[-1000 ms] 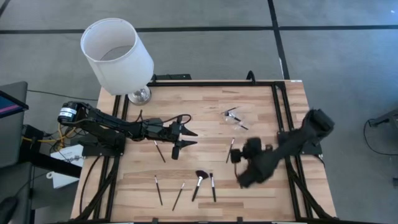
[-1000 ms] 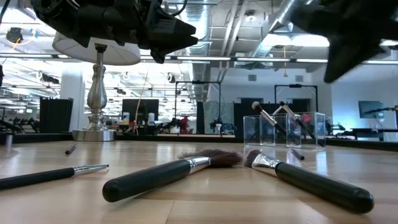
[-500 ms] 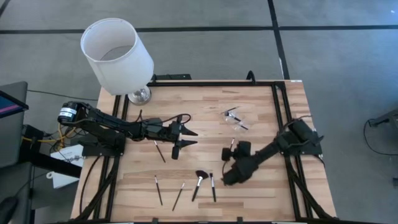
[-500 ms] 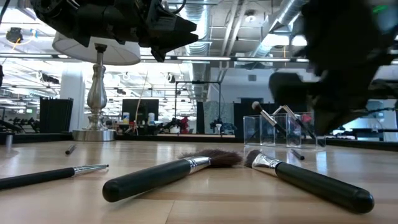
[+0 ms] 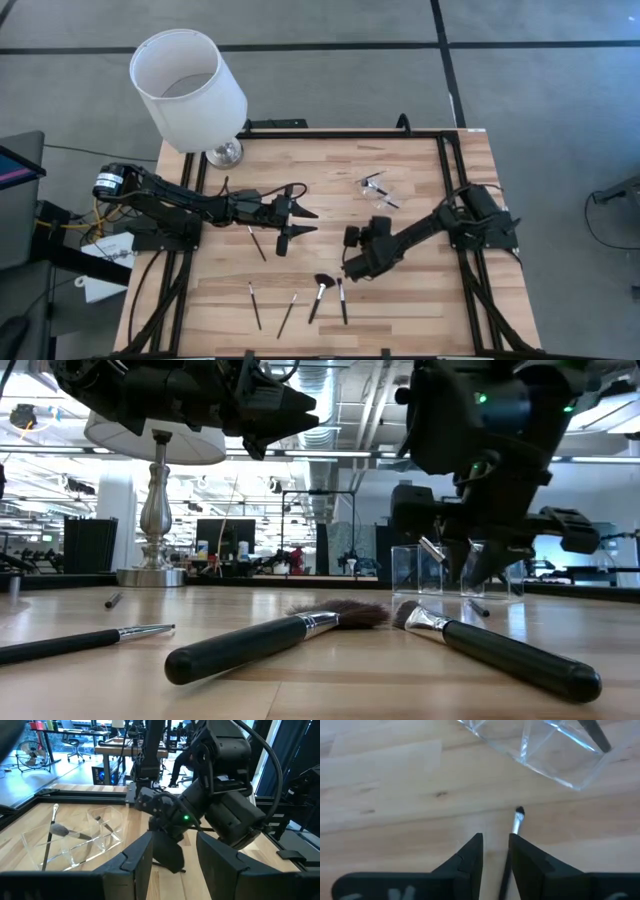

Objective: Put items in baskets/containers
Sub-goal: Put the eyeshadow brush into the transparent organizer

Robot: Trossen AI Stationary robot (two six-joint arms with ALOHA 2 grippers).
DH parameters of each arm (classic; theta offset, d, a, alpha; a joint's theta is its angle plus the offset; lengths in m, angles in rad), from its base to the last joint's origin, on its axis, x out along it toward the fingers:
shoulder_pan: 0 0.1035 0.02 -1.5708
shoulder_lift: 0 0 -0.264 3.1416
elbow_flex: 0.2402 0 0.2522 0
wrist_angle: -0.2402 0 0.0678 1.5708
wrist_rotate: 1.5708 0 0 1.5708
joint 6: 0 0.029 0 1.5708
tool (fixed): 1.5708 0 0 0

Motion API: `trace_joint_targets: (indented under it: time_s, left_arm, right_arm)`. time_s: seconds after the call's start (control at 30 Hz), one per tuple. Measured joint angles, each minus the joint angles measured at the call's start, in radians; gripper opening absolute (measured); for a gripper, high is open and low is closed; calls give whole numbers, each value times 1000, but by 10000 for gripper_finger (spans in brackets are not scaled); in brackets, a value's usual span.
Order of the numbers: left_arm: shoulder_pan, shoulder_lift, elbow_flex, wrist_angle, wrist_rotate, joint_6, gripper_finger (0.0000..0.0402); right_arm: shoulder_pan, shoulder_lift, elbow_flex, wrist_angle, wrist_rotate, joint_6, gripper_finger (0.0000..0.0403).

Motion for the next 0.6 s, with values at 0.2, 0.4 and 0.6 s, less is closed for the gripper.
trace_joint_targets:
  time_s: [0.2, 0.4, 0.6]
  left_arm:
    - [0, 0, 0, -1, 0, 0, 150]
    - [0, 0, 0, -8, 0, 0, 150]
    - [0, 0, 0, -9, 0, 0, 150]
  right_arm:
    - [-16, 0, 0, 9, -2, 0, 86]
    - [-16, 0, 0, -1, -12, 0, 86]
    - [-16, 0, -5, -17, -70, 51, 86]
